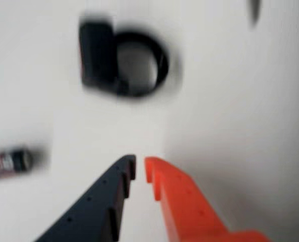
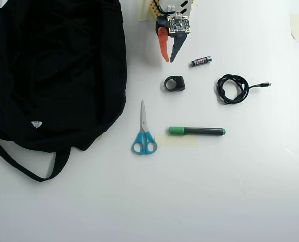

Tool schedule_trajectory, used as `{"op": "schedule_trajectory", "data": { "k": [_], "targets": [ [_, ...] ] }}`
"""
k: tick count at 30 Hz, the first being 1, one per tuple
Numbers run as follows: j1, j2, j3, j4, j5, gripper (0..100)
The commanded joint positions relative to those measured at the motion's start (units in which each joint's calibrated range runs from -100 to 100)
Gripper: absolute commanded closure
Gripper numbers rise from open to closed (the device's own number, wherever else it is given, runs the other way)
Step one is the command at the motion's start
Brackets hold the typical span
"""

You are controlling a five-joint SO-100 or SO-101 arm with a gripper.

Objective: Put the green marker into the black bag

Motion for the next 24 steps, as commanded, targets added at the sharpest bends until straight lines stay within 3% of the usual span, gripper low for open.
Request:
{"op": "schedule_trajectory", "data": {
  "k": [1, 24],
  "targets": [
    [-2.30, 8.05, -8.92, -5.55, -0.14, 98],
    [-5.14, 52.69, -55.01, -14.50, -0.24, 98]
  ]
}}
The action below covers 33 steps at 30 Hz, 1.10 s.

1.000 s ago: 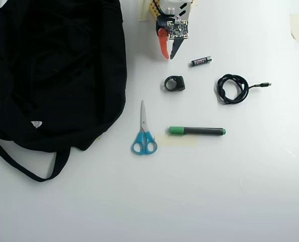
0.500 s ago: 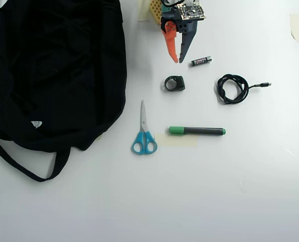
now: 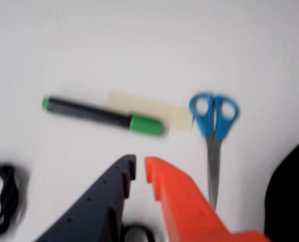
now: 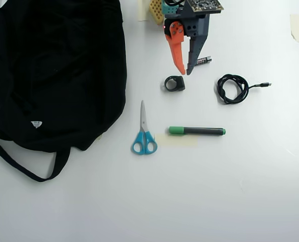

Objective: Put the green marker into the black bag

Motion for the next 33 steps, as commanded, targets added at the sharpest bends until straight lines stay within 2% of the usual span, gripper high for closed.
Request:
{"op": "schedule_trajectory", "data": {
  "k": [1, 14, 20, 33],
  "targets": [
    [-0.37, 4.38, -7.26, -2.83, -0.15, 98],
    [0.38, 15.08, -18.49, -13.59, -0.36, 98],
    [1.80, 21.80, -25.31, -17.99, -6.96, 98],
    [1.28, 34.00, -32.32, -34.27, -6.70, 98]
  ]
}}
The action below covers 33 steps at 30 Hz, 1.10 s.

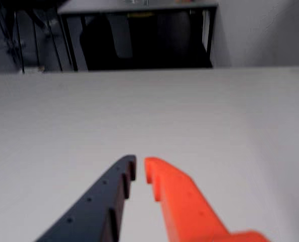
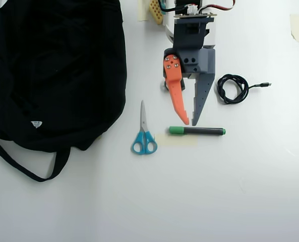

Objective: Put the green marker into the black bag

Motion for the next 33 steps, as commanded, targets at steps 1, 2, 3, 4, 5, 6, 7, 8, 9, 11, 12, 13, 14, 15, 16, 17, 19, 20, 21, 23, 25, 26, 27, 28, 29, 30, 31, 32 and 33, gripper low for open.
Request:
{"op": "schedule_trajectory", "data": {
  "k": [1, 2, 3, 4, 5, 6, 7, 8, 9, 11, 12, 13, 14, 15, 16, 17, 19, 20, 21, 23, 25, 26, 27, 28, 29, 30, 31, 32, 33],
  "targets": [
    [-0.56, 1.46, -4.63, -3.78, -0.06, 98],
    [-0.56, 1.79, -4.81, -4.21, -0.01, 98],
    [-0.56, 2.12, -4.99, -4.64, -0.01, 98],
    [-0.56, 2.45, -5.08, -5.16, 0.05, 98],
    [-0.56, 2.70, -5.08, -5.85, 0.31, 97],
    [-0.56, 2.79, -5.08, -6.19, 1.36, 97],
    [-0.56, 2.79, -4.99, -6.62, 2.77, 95],
    [-0.63, 2.95, -4.99, -6.88, 3.40, 93],
    [-0.48, 3.12, -4.99, -6.88, 3.35, 93],
    [-0.56, 3.12, -4.99, -6.97, 3.14, 92],
    [-0.56, 3.20, -4.99, -7.31, 3.14, 92],
    [-0.56, 3.28, -4.81, -8.43, 3.14, 92],
    [-0.56, 3.45, -4.00, -11.45, 3.19, 92],
    [-0.56, 4.03, -4.00, -12.22, 3.19, 92],
    [-0.56, 4.94, -4.36, -12.65, 3.19, 92],
    [-0.56, 5.77, -4.90, -13.00, 3.19, 92],
    [-0.56, 6.85, -5.71, -14.12, 3.19, 92],
    [-0.56, 7.68, -5.97, -14.89, 3.25, 92],
    [-0.56, 8.01, -6.06, -14.98, 3.25, 92],
    [-0.56, 8.51, -6.24, -14.98, 3.25, 92],
    [-0.56, 8.59, -6.33, -14.98, 3.19, 92],
    [-0.56, 8.59, -6.33, -14.98, 3.19, 92],
    [-0.56, 8.59, -6.33, -14.98, 3.19, 92],
    [-0.56, 8.59, -6.33, -14.98, 3.19, 92],
    [-0.56, 8.59, -6.33, -14.98, 3.19, 92],
    [-0.56, 8.59, -6.33, -14.98, 3.19, 92],
    [-0.56, 8.59, -6.33, -14.98, 3.19, 92],
    [-0.56, 8.59, -6.33, -14.98, 3.19, 92],
    [-0.56, 8.59, -6.33, -14.98, 3.19, 92]
  ]
}}
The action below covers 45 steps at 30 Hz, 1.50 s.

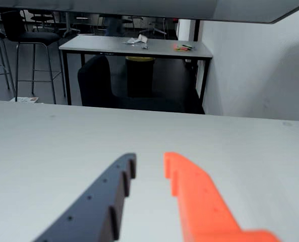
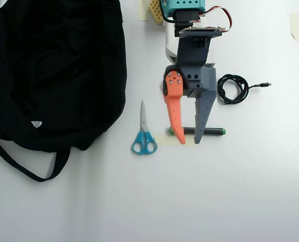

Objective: Put the green marker into the black bag

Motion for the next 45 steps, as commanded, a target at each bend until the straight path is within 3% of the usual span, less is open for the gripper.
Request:
{"op": "schedule_trajectory", "data": {
  "k": [1, 32, 45],
  "targets": [
    [-0.41, -0.46, -2.72, -1.07, 0.31, 92],
    [-0.78, -1.53, -1.64, -0.21, 0.31, 93],
    [-1.76, -1.87, -7.21, 23.91, 0.26, 98]
  ]
}}
